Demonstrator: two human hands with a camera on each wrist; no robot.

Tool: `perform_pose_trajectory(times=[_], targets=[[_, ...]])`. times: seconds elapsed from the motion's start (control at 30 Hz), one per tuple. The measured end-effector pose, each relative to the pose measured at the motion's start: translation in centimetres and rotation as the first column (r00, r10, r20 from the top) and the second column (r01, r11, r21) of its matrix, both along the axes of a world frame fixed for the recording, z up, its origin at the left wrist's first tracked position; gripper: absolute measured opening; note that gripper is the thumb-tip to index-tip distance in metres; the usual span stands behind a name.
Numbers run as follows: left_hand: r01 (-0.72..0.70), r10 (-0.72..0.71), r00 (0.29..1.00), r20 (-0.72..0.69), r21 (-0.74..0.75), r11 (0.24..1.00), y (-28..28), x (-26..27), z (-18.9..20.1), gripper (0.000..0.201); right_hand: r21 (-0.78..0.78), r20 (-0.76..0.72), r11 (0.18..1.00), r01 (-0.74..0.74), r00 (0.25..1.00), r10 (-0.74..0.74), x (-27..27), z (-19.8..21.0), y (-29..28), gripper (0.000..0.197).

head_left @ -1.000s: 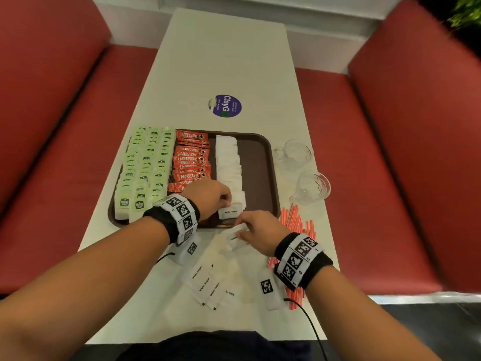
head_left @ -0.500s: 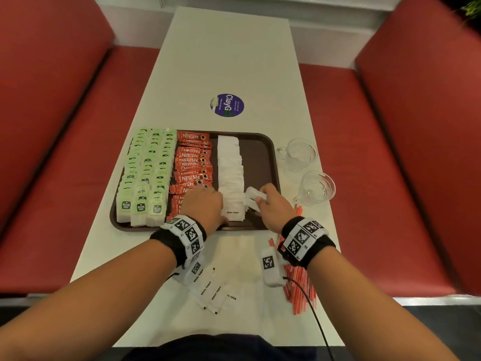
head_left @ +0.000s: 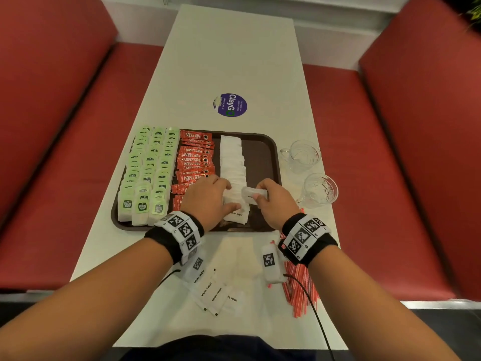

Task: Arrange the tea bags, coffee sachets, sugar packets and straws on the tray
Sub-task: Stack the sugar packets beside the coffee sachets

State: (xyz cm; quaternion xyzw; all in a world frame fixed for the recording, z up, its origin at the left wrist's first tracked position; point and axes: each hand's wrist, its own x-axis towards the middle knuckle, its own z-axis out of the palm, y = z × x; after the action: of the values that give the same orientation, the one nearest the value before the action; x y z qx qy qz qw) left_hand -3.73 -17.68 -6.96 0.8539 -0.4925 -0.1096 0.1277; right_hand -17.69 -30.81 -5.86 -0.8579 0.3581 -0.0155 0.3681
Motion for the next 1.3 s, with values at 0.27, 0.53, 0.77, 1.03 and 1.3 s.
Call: perform_pose_trajectory(times=[0.27, 0.53, 0.77, 1.03, 1.3], targets=[[0.169, -0.161, 0.975, -0.150, 0.042, 0.985, 0.2, 1.0, 1.1, 0.025, -0.016, 0.035, 0.996, -0.087, 0.996, 0.087, -0.7, 0.6, 1.0, 0.019], [0.130, -0.117, 0.991, -0.066, 0.263, 0.956, 0.5, 0.7, -1.4, 0.035, -0.060, -0.154, 0.950, -0.305, 0.944, 0.293, -3.6, -0.3, 2.3, 0.022], [0.107, -0.118, 0.992, 0.048, 0.194, 0.975, -0.4, -0.3, -1.4, 0.035, -0.006, -0.379, 0.814, -0.580, 0.755, 0.535, -4.8, -0.8, 6.4, 0.042], [0.193, -0.231, 0.967, 0.112, 0.277, 0.941, -1.8, -1.0, -1.5, 0.022, 0.018, -0.512, 0.737, -0.676, 0.627, 0.587, -4.7, -1.3, 9.5, 0.062], [0.253, -0.258, 0.966, 0.017, 0.146, 0.956, 2.0, -1.7, 0.4, 0.024, -0.016, -0.558, 0.715, -0.699, 0.599, 0.574, -4.6, -1.2, 11.1, 0.055]])
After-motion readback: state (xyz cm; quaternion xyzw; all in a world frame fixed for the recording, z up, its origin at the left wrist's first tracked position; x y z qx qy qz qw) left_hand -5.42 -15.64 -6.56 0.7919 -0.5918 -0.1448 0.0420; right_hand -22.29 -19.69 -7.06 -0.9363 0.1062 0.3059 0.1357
